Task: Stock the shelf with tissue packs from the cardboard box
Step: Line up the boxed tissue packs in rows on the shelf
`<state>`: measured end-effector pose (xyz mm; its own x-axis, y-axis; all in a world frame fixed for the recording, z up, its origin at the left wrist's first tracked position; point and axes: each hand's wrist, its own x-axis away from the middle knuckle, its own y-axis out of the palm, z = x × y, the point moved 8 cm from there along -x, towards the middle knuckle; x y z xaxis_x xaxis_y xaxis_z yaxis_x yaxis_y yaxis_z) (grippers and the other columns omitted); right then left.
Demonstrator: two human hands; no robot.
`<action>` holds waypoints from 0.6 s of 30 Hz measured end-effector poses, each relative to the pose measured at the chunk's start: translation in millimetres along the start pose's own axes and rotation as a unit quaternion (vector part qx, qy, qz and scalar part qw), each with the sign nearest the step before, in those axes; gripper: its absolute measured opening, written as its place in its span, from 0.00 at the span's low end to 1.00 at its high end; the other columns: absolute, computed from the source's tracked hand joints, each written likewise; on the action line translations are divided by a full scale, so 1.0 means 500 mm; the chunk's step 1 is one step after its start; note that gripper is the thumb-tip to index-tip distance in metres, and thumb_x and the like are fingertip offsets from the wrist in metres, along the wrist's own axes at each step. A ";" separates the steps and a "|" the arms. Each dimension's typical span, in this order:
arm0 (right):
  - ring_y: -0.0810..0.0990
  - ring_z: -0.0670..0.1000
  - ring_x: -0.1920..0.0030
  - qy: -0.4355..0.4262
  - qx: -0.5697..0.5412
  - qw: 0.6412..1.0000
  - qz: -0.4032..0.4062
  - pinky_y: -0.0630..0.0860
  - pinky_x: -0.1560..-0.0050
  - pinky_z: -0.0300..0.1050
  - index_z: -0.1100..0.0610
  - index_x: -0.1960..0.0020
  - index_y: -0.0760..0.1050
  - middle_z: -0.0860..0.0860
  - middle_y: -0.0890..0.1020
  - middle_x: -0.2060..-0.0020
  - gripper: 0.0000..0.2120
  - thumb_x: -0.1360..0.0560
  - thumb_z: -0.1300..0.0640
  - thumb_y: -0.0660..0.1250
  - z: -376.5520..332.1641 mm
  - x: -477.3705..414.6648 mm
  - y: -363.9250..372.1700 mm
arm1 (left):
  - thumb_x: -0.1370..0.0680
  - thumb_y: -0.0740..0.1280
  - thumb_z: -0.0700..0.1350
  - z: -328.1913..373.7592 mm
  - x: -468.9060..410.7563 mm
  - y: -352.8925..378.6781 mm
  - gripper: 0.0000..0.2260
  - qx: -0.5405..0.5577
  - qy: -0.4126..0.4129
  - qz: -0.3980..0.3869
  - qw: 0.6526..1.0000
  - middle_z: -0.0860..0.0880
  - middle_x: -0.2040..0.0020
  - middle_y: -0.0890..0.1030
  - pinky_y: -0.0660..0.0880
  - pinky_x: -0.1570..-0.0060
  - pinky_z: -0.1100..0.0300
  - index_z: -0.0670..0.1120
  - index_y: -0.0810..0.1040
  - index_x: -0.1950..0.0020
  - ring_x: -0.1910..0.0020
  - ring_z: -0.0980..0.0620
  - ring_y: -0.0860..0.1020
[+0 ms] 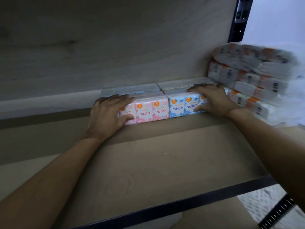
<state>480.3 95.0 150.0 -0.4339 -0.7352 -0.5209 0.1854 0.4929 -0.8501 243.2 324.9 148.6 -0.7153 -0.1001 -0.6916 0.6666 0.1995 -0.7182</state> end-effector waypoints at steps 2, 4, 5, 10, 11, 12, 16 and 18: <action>0.70 0.55 0.32 0.000 0.002 1.000 0.000 0.61 0.33 0.59 0.44 0.30 0.69 0.51 0.72 0.31 0.36 0.35 0.48 0.78 0.001 0.000 0.001 | 0.30 0.68 0.61 -0.003 -0.002 0.002 0.28 -0.002 -0.001 0.002 1.000 0.53 0.34 0.77 0.66 0.36 0.51 0.57 0.73 0.32 0.34 0.50 0.75; 0.69 0.56 0.31 -0.001 0.005 1.000 0.003 0.61 0.33 0.59 0.44 0.30 0.68 0.51 0.72 0.31 0.36 0.35 0.47 0.78 0.003 0.001 0.002 | 0.30 0.68 0.61 -0.004 -0.003 0.004 0.27 -0.002 -0.003 0.005 1.000 0.53 0.34 0.77 0.66 0.36 0.50 0.57 0.73 0.32 0.34 0.50 0.75; 0.69 0.56 0.31 0.001 0.005 1.000 0.002 0.61 0.33 0.60 0.44 0.29 0.68 0.51 0.72 0.30 0.36 0.35 0.48 0.78 0.004 0.001 0.001 | 0.30 0.68 0.61 -0.004 -0.004 0.005 0.27 -0.003 -0.004 0.004 1.000 0.54 0.34 0.77 0.66 0.36 0.50 0.57 0.73 0.32 0.34 0.50 0.75; 0.66 0.55 0.29 0.015 0.021 1.000 -0.016 0.59 0.32 0.61 0.42 0.28 0.65 0.51 0.69 0.28 0.37 0.33 0.47 0.76 0.002 0.003 0.000 | 0.30 0.67 0.62 -0.004 -0.003 0.008 0.28 -0.010 -0.007 -0.010 1.000 0.54 0.33 0.76 0.65 0.35 0.49 0.57 0.72 0.31 0.32 0.50 0.73; 0.65 0.54 0.28 0.018 0.030 0.999 -0.021 0.58 0.31 0.62 0.41 0.27 0.64 0.50 0.68 0.28 0.37 0.33 0.46 0.76 0.001 0.005 0.001 | 0.30 0.66 0.63 -0.003 -0.003 0.008 0.28 -0.014 -0.007 -0.014 1.000 0.54 0.32 0.76 0.65 0.35 0.49 0.57 0.72 0.30 0.32 0.50 0.73; 0.63 0.53 0.27 0.024 0.040 0.999 -0.027 0.56 0.30 0.63 0.40 0.27 0.62 0.49 0.67 0.27 0.37 0.32 0.46 0.75 0.000 0.007 0.002 | 0.30 0.66 0.63 -0.001 -0.002 0.007 0.29 -0.019 -0.006 -0.017 1.000 0.54 0.32 0.76 0.65 0.35 0.49 0.57 0.72 0.30 0.32 0.50 0.73; 0.51 0.51 0.23 0.068 0.083 0.993 -0.059 0.43 0.28 0.66 0.36 0.25 0.55 0.44 0.59 0.23 0.37 0.28 0.43 0.70 -0.005 0.017 0.004 | 0.30 0.66 0.62 0.004 -0.003 0.000 0.29 -0.020 -0.007 -0.033 0.999 0.52 0.31 0.75 0.64 0.34 0.47 0.56 0.71 0.30 0.31 0.48 0.72; 0.49 0.52 0.22 0.078 0.103 0.989 -0.070 0.41 0.28 0.67 0.37 0.25 0.53 0.45 0.57 0.23 0.37 0.27 0.43 0.69 -0.014 0.020 0.003 | 0.29 0.68 0.60 0.013 -0.006 -0.004 0.29 -0.031 -0.002 -0.041 0.999 0.50 0.31 0.75 0.63 0.33 0.44 0.54 0.71 0.30 0.31 0.47 0.72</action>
<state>470.0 91.5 144.2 -0.5965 -0.7003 -0.3922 0.2824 0.2743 -0.9192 245.5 318.3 151.8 -0.7665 -0.1223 -0.6304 0.5908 0.2505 -0.7669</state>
